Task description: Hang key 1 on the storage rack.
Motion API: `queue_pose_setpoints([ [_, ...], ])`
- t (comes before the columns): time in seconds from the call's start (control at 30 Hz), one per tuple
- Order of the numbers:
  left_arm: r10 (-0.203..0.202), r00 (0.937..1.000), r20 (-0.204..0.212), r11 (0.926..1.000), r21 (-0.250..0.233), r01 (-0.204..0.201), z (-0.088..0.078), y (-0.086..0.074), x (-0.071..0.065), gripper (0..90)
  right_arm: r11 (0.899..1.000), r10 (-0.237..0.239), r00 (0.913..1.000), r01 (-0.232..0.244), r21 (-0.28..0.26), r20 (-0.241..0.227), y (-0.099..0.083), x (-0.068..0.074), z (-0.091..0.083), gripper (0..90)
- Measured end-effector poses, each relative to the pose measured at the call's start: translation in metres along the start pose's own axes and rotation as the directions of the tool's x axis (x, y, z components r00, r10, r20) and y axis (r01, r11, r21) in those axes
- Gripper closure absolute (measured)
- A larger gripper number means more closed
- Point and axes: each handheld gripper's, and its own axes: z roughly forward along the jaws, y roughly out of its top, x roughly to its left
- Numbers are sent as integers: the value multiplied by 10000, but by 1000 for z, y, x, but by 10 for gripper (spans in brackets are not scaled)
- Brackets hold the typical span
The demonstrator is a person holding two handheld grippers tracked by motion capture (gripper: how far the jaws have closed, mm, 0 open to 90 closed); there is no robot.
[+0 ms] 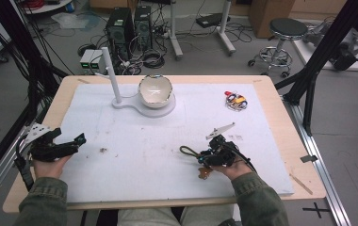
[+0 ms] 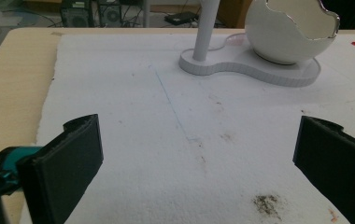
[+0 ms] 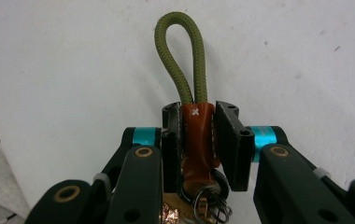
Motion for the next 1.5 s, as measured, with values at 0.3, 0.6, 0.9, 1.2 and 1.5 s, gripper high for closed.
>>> queue_pose_setpoints([
  [0.3, -28, 10000, 1, 10000, -11, 28, 0, 0, 0, 20, 9997, 27, 10000, -26, -232, 56, 9, 2, -3, 726],
  [0.6, -43, 10000, -31, 10000, -24, 43, 0, 0, 0, 20, 9990, -41, 10000, 38, -455, -70, 20, 7, -8, 725],
  [0.9, -55, 10000, -21, 10000, -50, 55, 0, 0, 1, 20, 9975, -303, 9995, 303, -636, -4, 40, 14, -13, 725],
  [1.2, -51, 10000, -23, 10000, -54, 50, -1, 0, 2, 20, 9958, -579, 9983, 579, -708, 19, 62, 21, -15, 724],
  [1.5, -68, 10000, -8, 10000, -48, 68, 0, 0, 1, 20, 9943, -767, 9970, 759, -745, -74, 79, 25, -17, 724],
])
